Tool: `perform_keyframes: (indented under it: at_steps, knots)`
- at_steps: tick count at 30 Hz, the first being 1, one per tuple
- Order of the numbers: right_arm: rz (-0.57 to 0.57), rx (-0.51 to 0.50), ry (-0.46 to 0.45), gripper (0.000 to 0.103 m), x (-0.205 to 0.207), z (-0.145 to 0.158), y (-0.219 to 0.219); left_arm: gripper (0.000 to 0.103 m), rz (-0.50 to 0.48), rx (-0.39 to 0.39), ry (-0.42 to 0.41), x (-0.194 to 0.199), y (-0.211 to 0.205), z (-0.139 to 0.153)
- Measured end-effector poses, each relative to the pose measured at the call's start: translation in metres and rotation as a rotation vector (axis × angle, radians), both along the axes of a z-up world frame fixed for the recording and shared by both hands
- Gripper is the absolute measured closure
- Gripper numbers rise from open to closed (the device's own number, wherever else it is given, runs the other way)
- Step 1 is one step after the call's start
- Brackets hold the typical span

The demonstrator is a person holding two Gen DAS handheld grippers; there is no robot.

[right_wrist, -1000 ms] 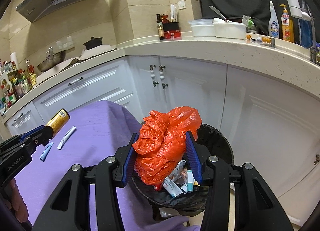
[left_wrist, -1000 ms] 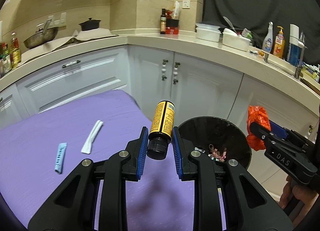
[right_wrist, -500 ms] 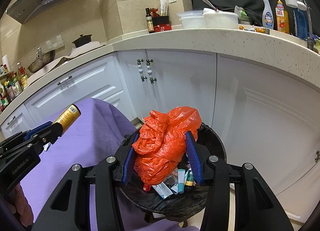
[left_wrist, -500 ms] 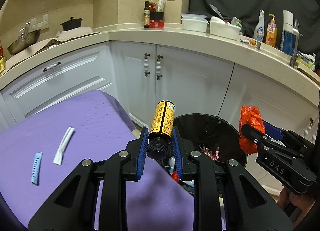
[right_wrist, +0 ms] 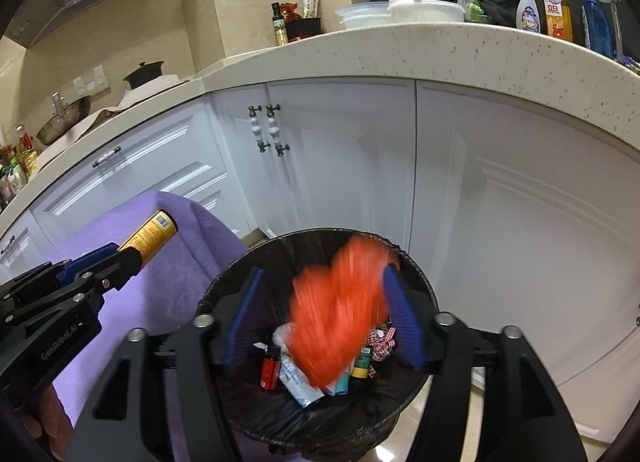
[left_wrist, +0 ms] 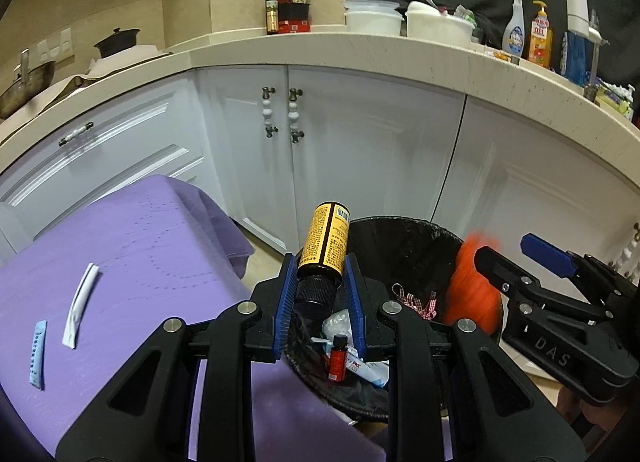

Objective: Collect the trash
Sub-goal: 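Carry the bag and bottle over the black bin and open both grippers, then move both grippers back to the table and grasp the white strip with right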

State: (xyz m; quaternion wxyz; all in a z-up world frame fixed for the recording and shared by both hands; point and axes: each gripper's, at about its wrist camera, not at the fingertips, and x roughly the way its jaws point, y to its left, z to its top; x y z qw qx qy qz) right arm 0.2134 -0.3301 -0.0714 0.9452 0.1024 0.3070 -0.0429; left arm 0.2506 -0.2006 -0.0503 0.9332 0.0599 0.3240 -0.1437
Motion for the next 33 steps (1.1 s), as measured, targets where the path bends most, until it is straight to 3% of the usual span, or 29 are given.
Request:
perform_keyframes:
  at_steps: [7,10,26,33]
  knots:
    - [-0.015,0.004,-0.003,0.038,-0.005,0.0,-0.003,0.076,-0.003,0.008,0.026,0.008,-0.003,-0.009]
    - [-0.022,0.006,-0.004,0.038,-0.007,0.001,-0.005,0.059,0.002,0.003,0.027,0.006,-0.001,-0.009]
    - [-0.01,0.001,-0.02,0.037,-0.011,0.01,0.006,0.058,0.073,-0.021,-0.001,-0.006,0.037,0.008]
    - [0.046,-0.001,-0.033,0.037,-0.007,0.015,0.032,0.051,0.149,-0.02,-0.015,-0.017,0.077,0.015]
